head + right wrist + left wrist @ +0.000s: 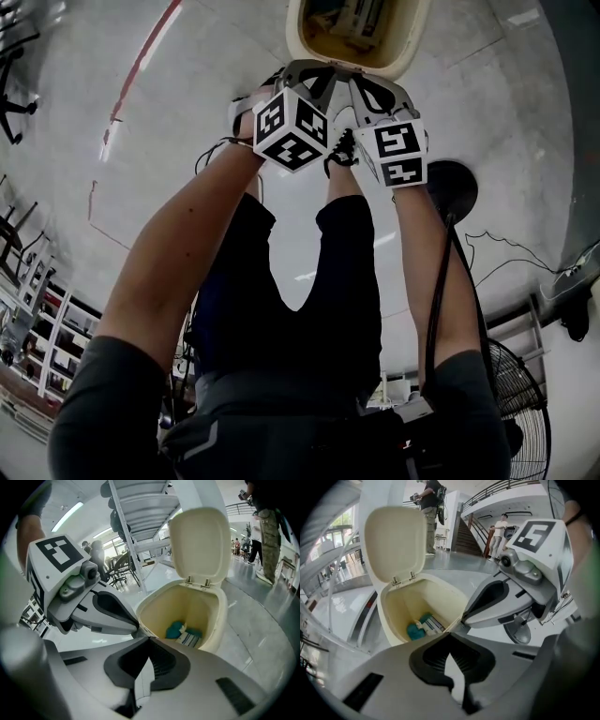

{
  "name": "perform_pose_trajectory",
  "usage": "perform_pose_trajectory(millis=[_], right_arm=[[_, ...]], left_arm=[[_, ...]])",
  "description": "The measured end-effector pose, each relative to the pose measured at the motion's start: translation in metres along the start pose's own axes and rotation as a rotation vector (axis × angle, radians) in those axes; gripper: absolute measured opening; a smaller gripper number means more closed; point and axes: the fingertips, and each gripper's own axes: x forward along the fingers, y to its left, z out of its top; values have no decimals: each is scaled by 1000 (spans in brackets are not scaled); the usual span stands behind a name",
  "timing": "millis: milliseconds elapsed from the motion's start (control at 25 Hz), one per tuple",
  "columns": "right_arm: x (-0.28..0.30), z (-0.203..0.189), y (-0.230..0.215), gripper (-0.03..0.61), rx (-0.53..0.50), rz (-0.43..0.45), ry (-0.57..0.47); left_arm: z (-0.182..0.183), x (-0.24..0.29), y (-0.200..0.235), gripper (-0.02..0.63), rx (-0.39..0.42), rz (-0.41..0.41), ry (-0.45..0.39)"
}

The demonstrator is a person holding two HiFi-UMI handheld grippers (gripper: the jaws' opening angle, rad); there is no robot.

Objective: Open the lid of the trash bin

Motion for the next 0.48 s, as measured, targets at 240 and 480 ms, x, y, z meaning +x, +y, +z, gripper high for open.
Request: perform_pose_trajectory(millis=[240, 480], right_arm=[[-2, -2, -1, 26, 36, 2, -1], [-7, 2, -3, 28, 62, -20, 62]], left_arm=[[0, 0, -3, 9, -5, 4, 4], [4, -10, -8, 9, -111, -100, 16]])
